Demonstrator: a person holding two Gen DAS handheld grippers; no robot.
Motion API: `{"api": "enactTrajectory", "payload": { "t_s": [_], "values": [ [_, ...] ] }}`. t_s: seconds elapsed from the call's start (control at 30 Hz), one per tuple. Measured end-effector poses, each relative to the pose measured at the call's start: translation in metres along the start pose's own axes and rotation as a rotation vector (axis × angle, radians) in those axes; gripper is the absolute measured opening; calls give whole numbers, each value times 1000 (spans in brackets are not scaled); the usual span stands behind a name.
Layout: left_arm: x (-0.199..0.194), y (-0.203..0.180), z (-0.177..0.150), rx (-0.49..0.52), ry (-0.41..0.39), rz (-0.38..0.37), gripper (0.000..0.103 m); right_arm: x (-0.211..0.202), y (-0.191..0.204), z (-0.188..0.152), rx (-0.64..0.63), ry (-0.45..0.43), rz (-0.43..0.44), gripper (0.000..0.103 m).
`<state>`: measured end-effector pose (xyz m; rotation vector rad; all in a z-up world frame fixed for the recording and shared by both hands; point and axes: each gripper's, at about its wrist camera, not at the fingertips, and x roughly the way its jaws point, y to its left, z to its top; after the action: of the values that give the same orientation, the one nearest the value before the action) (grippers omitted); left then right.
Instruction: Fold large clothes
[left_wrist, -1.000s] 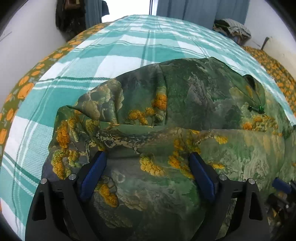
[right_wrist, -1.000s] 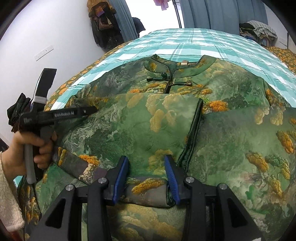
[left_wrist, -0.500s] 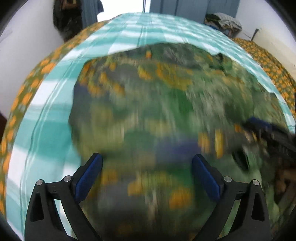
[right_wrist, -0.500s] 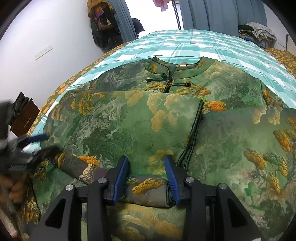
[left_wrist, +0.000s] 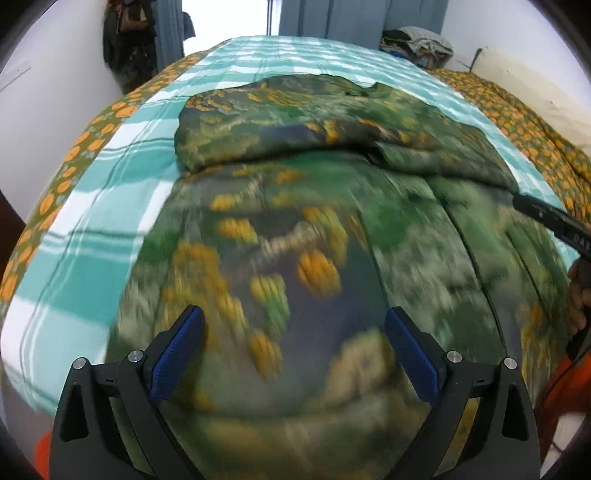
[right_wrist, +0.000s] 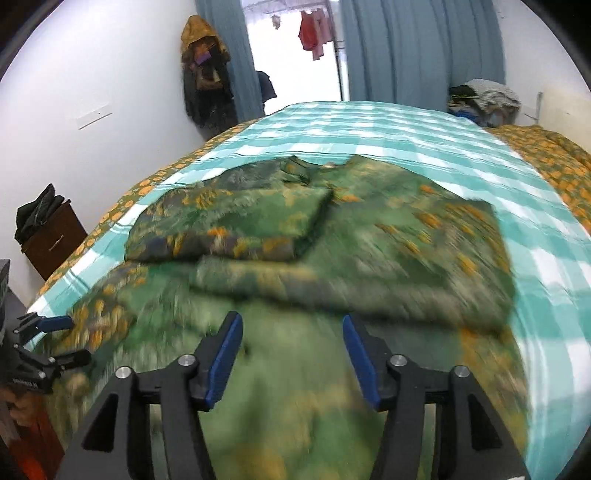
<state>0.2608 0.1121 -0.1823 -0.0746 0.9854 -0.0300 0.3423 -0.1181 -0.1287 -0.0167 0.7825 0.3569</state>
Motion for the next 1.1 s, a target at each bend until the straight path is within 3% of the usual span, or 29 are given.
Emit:
{"api": "enactTrajectory", "payload": {
  "t_s": [0.2,0.37,0.43,0.5,0.57,0.7,0.8,0.9,1.0,1.1],
  "values": [
    [-9,-20,-24,76,10,26,98,-38,-22,-58,58,0,-83,59],
    [-29,-23,-24,68,5,-9,98,-60,-44,-56,95,-36,-126,59],
    [-47,-11,-21,43,-36,-21,98,-74,-61,-49,161,-56,-139,59],
    [-65,9,-19,-1,-87,-5,99,-86,-77,-47,213,-58,-175,71],
    [-76,41,-17,-74,-128,46,101,-103,-97,-54,261,-75,-225,76],
    [-68,90,-17,-198,-97,112,101,-123,-139,-73,324,-47,-274,76],
    [-40,112,-20,-277,-14,1,101,-118,-167,-86,373,51,-203,76],
    [-8,112,-29,-300,59,-110,101,-100,-183,-98,441,181,-47,76],
    [6,100,-33,-272,88,-66,102,-81,-184,-106,464,247,40,76],
    [5,85,-31,-221,100,-84,102,-60,-177,-110,441,295,81,76]
  ]
}}
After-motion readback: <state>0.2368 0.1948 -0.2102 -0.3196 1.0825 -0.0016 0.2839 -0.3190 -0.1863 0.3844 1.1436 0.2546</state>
